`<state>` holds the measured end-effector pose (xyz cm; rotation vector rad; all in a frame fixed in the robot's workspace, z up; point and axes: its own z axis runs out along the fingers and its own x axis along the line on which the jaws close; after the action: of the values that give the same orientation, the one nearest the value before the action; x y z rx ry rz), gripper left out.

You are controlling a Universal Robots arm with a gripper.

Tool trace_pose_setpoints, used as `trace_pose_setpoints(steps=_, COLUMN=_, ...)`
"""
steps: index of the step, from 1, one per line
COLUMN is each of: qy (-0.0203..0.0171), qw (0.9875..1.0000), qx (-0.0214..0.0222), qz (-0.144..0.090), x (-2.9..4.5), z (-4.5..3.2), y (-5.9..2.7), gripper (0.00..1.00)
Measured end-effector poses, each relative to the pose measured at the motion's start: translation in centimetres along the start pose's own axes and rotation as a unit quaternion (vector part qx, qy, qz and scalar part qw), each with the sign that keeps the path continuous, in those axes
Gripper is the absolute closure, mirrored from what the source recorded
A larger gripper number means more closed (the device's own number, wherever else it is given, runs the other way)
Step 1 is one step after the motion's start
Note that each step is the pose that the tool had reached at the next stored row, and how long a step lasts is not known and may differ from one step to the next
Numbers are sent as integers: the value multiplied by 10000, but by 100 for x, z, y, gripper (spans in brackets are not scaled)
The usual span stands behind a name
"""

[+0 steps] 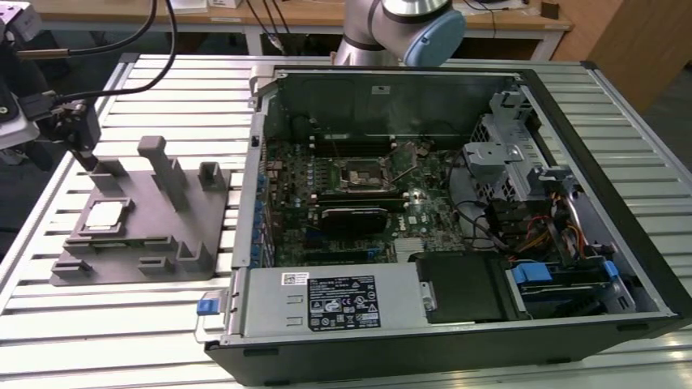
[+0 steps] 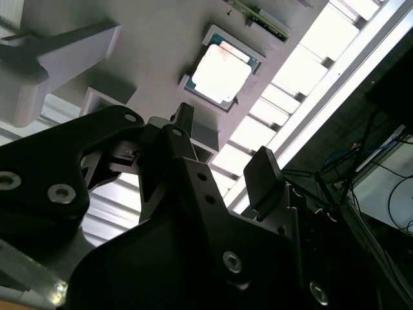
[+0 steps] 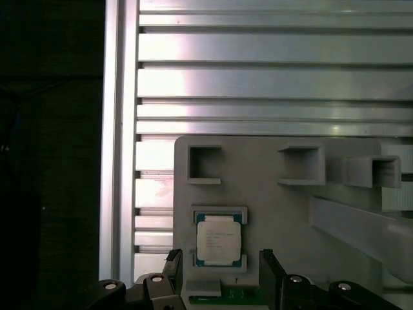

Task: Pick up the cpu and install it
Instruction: 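Pick up the cpu and move it towards the insertion slot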

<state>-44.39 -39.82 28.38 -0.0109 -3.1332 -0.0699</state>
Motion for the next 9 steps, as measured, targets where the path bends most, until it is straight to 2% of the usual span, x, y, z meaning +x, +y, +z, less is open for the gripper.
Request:
trace_pose_setpoints(steps=4, qy=0, qw=10000, qx=0, qz=1, x=-1, z=32, y=-1, gripper=41)
trace_pose_setpoints(steps=9, qy=0, qw=10000, qx=0, qz=0, x=-9, z=115, y=-5, gripper=41)
